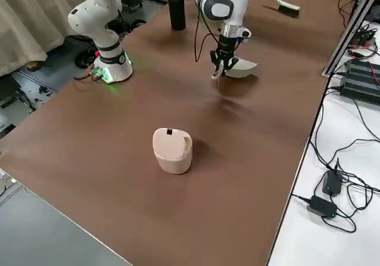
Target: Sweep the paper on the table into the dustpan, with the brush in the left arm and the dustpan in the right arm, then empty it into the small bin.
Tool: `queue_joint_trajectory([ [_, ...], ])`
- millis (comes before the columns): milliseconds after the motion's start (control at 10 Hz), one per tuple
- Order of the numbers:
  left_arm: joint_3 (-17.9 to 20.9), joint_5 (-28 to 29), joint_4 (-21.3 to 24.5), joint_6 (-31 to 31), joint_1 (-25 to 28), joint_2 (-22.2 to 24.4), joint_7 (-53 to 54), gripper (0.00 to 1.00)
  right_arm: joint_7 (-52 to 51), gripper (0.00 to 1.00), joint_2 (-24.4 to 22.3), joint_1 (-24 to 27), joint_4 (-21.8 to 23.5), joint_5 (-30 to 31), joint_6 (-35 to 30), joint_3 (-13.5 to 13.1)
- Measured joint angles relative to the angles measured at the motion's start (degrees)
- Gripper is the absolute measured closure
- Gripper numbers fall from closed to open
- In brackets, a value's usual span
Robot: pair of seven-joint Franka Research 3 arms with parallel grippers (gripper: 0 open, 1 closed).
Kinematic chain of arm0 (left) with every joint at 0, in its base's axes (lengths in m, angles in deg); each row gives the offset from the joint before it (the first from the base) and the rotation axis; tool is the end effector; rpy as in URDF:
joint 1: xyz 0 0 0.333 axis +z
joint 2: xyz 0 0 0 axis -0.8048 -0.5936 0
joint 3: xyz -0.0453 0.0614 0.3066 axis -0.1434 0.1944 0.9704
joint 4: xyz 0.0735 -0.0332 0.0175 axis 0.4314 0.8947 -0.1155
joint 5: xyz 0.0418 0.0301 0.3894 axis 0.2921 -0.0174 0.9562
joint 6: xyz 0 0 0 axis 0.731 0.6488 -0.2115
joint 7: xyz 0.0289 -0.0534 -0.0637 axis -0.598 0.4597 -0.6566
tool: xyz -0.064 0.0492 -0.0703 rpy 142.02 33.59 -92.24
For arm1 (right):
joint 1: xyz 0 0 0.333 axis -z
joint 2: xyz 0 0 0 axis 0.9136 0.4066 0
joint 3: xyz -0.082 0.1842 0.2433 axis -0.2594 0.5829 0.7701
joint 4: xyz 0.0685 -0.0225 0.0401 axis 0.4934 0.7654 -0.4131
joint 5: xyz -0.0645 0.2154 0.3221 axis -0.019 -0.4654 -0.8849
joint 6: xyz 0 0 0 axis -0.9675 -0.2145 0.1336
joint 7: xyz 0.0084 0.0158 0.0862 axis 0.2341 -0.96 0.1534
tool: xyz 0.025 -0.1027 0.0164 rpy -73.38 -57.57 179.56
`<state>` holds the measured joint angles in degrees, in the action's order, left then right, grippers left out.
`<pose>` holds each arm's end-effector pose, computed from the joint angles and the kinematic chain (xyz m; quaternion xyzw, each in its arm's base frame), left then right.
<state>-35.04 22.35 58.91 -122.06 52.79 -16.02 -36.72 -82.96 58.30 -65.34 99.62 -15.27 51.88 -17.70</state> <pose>0.5544 -0.0710 0.6240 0.9994 0.0251 -0.0251 0.0041 0.5366 0.1913 0.2733 0.7262 0.6669 -0.1128 0.1229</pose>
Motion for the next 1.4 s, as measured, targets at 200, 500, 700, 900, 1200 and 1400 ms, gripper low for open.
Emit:
queue_joint_trajectory([
  [200, 0.0, 0.0, 0.0, 0.0, -0.1, -0.3, 0.0, 0.00, 2.3, 0.67, 0.9, -1.2, 0.8, 2.8, 0.0, 0.4],
  [500, 0.0, 0.0, 0.0, 0.0, -0.1, -1.3, 0.0, 0.00, 3.1, 0.67, 1.4, -1.4, 4.1, 5.5, 3.0, 0.9],
  [700, 0.0, 0.0, 0.0, 0.0, -0.1, -1.3, 0.0, 0.00, 3.4, 0.67, 1.4, -1.4, 5.5, 8.4, 4.1, 1.5],
  [900, 0.1, 0.0, 0.0, 0.0, 0.2, -1.3, -0.1, 0.00, 3.4, 0.67, 1.4, -1.4, 5.6, 9.2, 4.1, 2.0],
  [1200, 0.7, 0.0, 0.0, 0.0, 1.5, -1.5, -0.1, 0.00, 3.4, 0.57, 1.4, -1.3, 5.6, 9.3, 4.1, 2.0],
  [1400, 0.7, 0.0, 0.0, -0.2, 1.6, -1.7, -0.1, 0.00, 3.5, 0.27, 1.2, -0.8, 5.0, 9.3, 3.3, 2.0],
])
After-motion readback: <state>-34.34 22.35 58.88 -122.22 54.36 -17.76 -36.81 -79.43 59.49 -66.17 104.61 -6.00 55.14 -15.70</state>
